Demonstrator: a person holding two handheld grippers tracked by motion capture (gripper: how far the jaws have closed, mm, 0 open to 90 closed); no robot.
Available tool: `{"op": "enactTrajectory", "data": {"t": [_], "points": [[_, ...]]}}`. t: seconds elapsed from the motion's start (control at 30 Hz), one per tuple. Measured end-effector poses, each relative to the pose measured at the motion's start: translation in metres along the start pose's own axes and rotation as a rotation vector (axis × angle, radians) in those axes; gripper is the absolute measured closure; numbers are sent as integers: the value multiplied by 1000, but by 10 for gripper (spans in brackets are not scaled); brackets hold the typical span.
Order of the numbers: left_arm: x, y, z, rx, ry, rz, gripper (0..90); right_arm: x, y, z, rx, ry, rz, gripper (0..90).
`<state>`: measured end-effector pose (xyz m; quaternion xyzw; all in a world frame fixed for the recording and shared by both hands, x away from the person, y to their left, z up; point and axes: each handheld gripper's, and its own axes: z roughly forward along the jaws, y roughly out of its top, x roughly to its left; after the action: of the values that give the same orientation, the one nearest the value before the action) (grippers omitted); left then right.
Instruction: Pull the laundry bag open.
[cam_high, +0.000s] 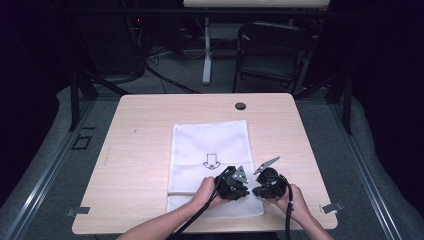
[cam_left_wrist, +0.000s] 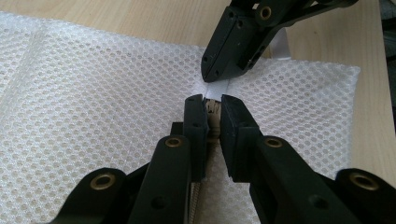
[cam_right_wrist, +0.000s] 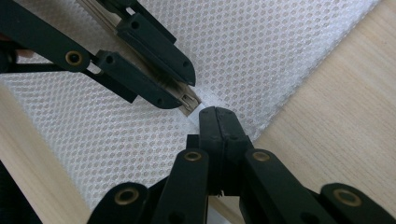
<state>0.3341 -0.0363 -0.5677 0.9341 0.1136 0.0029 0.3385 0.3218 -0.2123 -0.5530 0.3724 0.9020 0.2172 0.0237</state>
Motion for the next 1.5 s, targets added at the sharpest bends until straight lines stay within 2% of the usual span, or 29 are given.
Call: {"op": "enactTrajectory", "data": {"t": [0.03,0.07,0.17,0.23,0.27,0.47,0.5,0.57,0.67,0.77,0.87,0.9,0.93,1.07,1.13,1.17,1.2,1.23,1.33,1.4,1.5], "points": [[0,0,0,0,1,-5,793,0,0,0,3,2,-3,900],[0,0,0,19,13,-4,782,0,0,0,1,0,0,900],[0,0,3,9,-4,1,762,0,0,0,2,4,0,900],[-1,0,2,24,8,11,769,0,0,0,-2,10,5,900],[0,0,3,7,-5,3,792,0,0,0,-1,10,4,900],[1,0,2,3,-14,-2,819,1,0,0,-2,-10,14,900],[1,0,2,0,-13,-4,819,4,-3,5,-66,-8,71,900],[1,0,1,4,-12,-6,820,2,-1,2,-24,-7,35,900],[1,0,-1,7,-9,-8,821,1,0,1,-6,-5,22,900],[1,1,-2,20,0,-4,821,1,0,1,-5,-8,22,900],[1,1,0,0,-10,-11,821,3,0,1,-9,-15,15,900],[1,1,-1,4,-10,-12,821,4,0,3,-29,-15,21,900],[1,1,-2,19,-2,-10,821,4,0,3,-25,-20,19,900],[2,0,-3,8,-15,-14,821,3,0,1,-6,-22,9,900],[3,0,-3,10,-15,-15,821,3,0,2,-8,-21,9,900],[3,-1,-3,-4,-26,-18,821,3,0,2,-14,-12,15,900],[3,-1,-4,14,-14,-17,821,3,0,1,0,-19,10,900],[4,-2,-4,-6,-25,-19,821,3,0,2,-12,-10,23,900],[5,-3,-5,-4,-33,-23,821,3,1,1,0,-19,13,900],[4,-2,-6,13,-18,-14,821,3,1,1,2,-20,16,900],[3,-2,-5,-1,-27,-10,821,4,1,1,2,-15,15,900]]}}
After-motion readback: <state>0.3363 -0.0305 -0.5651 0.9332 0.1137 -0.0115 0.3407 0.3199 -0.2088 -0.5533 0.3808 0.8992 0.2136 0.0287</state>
